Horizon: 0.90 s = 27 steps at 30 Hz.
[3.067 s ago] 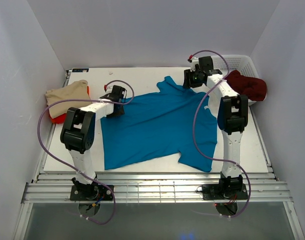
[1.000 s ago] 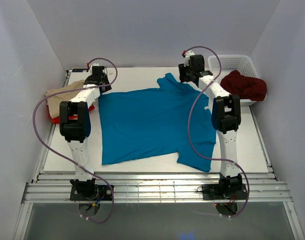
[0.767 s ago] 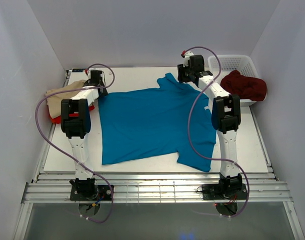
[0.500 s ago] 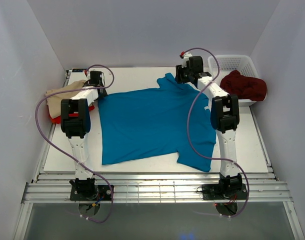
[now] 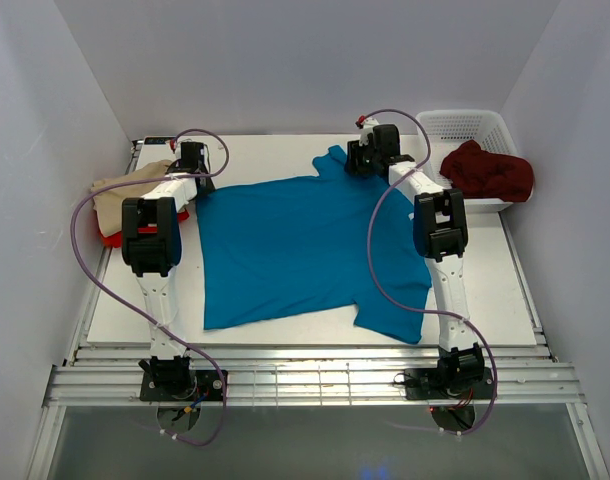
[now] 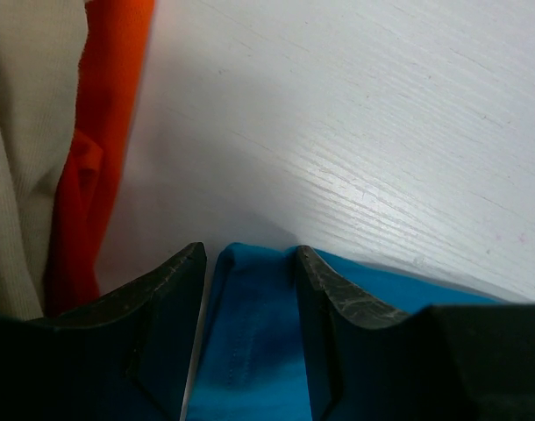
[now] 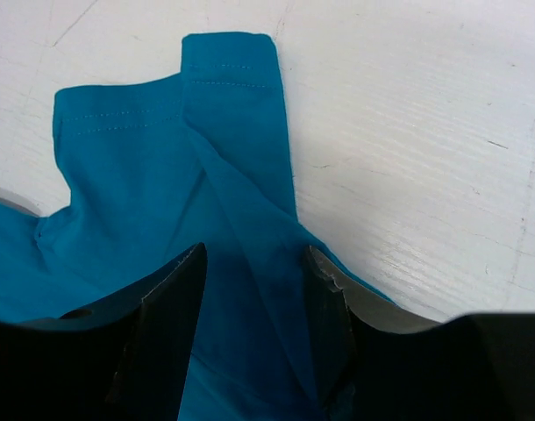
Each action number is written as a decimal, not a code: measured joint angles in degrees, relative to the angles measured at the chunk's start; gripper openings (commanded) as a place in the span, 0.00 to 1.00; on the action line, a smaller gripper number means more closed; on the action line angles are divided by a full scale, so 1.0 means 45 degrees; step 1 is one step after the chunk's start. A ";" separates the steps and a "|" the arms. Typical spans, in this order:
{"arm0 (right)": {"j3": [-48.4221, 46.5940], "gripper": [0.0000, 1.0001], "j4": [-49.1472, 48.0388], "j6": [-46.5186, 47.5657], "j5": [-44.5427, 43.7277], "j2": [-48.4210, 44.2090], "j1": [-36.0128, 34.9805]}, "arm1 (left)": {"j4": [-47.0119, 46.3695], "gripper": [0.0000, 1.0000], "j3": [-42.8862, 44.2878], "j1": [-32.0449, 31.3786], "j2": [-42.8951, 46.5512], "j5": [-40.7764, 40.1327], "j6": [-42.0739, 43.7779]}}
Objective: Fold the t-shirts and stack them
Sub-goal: Grap the side of the flattened tshirt furthest away from the robot with both arms
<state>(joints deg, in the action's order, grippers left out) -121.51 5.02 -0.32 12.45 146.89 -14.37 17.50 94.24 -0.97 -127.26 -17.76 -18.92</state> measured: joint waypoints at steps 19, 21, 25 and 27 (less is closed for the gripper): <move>-0.1530 0.47 -0.0408 -0.0253 -0.0355 0.0806 -0.0126 | 0.0005 0.56 0.0432 0.0000 -0.0155 0.0155 -0.0010; -0.1530 0.47 -0.0296 -0.0253 -0.0359 0.0826 -0.0155 | 0.0010 0.56 0.0481 0.0000 -0.0272 0.0180 -0.0034; -0.1525 0.48 -0.0238 -0.0238 -0.0350 0.0826 -0.0180 | 0.0010 0.56 0.0481 0.0000 -0.0403 0.0223 -0.0068; -0.1525 0.49 -0.0175 -0.0233 -0.0350 0.0826 -0.0199 | 0.0005 0.56 0.0500 0.0000 -0.0408 0.0238 -0.0092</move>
<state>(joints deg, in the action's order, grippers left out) -128.38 4.23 -1.37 10.87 150.61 -15.27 17.52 96.49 -0.97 -129.10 -16.69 -19.33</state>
